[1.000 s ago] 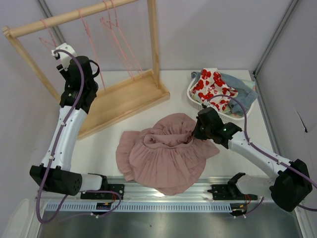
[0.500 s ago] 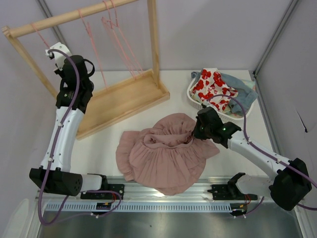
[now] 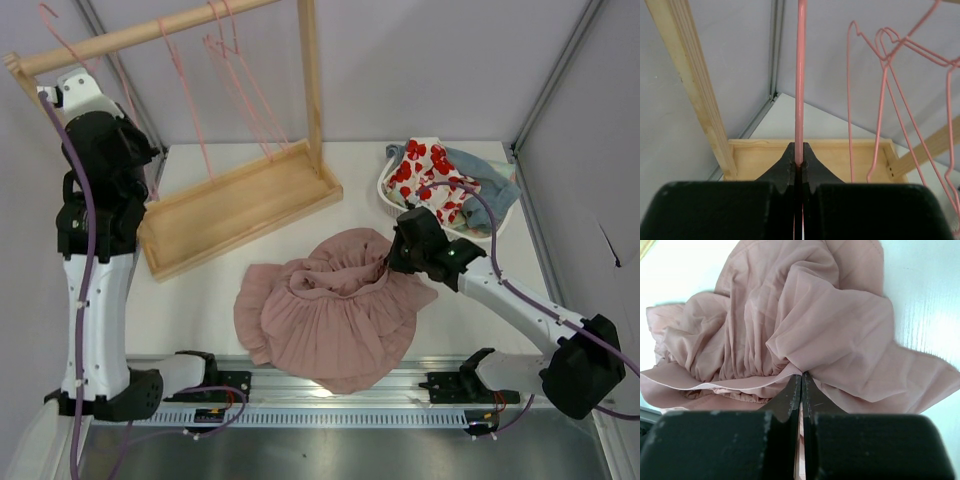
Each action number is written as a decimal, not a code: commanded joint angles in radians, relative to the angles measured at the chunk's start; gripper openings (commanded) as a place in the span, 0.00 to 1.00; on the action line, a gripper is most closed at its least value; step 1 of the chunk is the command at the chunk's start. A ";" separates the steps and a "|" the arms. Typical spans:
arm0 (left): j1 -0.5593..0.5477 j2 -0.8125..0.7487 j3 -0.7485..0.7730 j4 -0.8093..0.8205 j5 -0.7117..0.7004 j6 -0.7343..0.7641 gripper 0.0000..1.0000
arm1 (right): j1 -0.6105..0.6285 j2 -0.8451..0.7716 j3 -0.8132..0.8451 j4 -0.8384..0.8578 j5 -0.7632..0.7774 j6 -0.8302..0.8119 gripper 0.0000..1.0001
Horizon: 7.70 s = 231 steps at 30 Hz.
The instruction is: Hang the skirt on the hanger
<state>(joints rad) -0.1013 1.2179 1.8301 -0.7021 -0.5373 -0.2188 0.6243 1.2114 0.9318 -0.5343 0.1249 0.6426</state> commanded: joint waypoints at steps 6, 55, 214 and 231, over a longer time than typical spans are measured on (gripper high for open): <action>0.006 -0.213 -0.109 -0.242 0.261 -0.047 0.00 | -0.018 0.017 0.021 0.010 -0.007 -0.001 0.00; -0.620 -0.414 -0.503 -0.346 0.918 0.081 0.00 | -0.075 -0.118 0.059 -0.306 -0.113 -0.009 0.00; -0.861 0.048 -1.059 0.763 0.881 0.187 0.00 | 0.296 -0.518 -0.031 -0.018 0.360 -0.155 0.58; -0.865 0.153 -0.963 0.768 0.859 0.194 0.00 | 0.301 -0.362 -0.125 0.158 0.399 -0.089 0.61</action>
<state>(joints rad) -0.9562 1.3621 0.8146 0.0189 0.2970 -0.0273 0.9211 0.8314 0.8104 -0.4671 0.4473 0.5247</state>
